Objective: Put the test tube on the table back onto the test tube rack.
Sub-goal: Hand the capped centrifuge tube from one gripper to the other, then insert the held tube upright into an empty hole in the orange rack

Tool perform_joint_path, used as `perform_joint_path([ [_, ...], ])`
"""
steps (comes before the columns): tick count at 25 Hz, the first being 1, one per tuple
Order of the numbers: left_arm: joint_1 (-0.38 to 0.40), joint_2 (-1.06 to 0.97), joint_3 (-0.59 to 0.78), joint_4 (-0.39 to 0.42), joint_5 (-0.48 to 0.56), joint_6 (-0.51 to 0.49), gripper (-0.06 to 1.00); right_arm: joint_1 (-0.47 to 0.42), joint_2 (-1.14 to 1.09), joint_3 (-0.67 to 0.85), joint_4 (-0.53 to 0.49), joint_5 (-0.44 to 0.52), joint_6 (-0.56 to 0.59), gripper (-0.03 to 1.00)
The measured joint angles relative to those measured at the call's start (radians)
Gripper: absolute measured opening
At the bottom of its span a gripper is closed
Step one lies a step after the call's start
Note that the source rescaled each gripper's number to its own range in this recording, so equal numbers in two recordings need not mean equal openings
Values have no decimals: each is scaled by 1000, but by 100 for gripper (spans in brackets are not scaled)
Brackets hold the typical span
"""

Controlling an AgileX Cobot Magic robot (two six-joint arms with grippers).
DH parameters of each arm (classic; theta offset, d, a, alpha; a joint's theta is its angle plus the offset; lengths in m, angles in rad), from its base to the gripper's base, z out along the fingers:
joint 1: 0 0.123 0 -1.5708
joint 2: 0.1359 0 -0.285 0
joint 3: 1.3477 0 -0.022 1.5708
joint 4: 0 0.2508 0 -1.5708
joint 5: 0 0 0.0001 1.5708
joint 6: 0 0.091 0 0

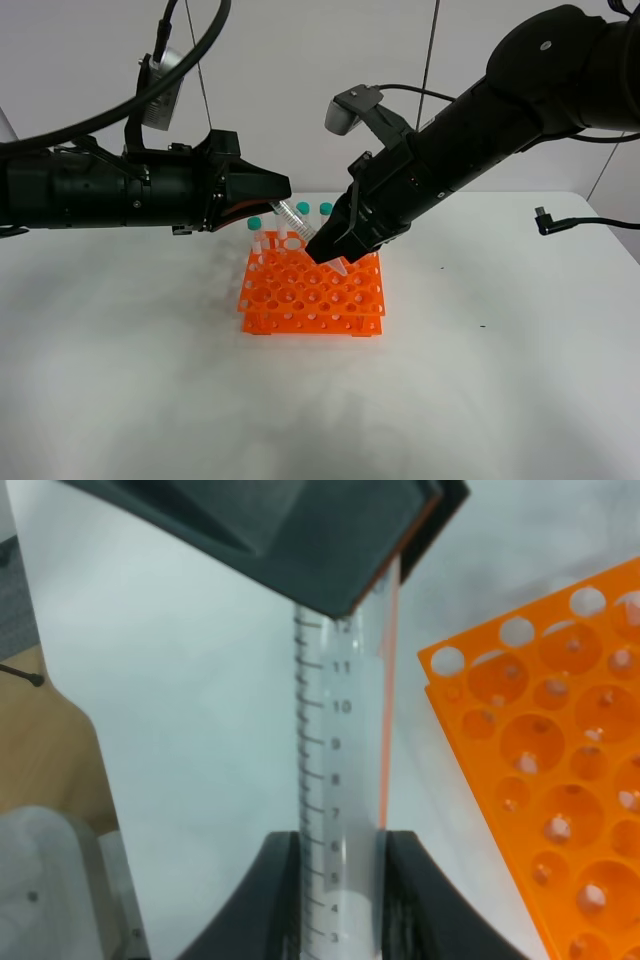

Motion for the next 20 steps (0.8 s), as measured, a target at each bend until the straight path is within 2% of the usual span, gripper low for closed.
perform_joint_path([
  [2, 0, 0, 0, 0, -1, 0, 0, 0, 0, 0, 0, -3, 0, 4],
  [3, 0, 0, 0, 0, 3, 0, 0, 0, 0, 0, 0, -5, 0, 8],
  [4, 0, 0, 0, 0, 11, 0, 0, 0, 0, 0, -1, -12, 2, 16],
  [7, 0, 0, 0, 0, 23, 0, 0, 0, 0, -1, -7, -26, 21, 74],
  [9, 0, 0, 0, 0, 23, -1, 0, 0, -3, -19, -31, -15, 45, 89],
  [11, 0, 0, 0, 0, 23, -6, 0, 0, -14, -60, -81, 14, 122, 96],
  [14, 0, 0, 0, 0, 23, -8, 0, 0, -49, -156, -214, 97, 318, 99],
  [15, 0, 0, 0, 0, 23, -8, 0, 0, -62, -181, -279, 121, 386, 100],
  [16, 0, 0, 0, 0, 23, -8, 0, 0, -75, -230, -422, 171, 553, 100],
  [18, 0, 0, 0, 0, 23, -8, 0, -8, -77, -251, -583, 211, 681, 100],
  [20, 0, 0, 0, 0, 24, -8, 0, -41, -77, -253, -696, 249, 786, 100],
])
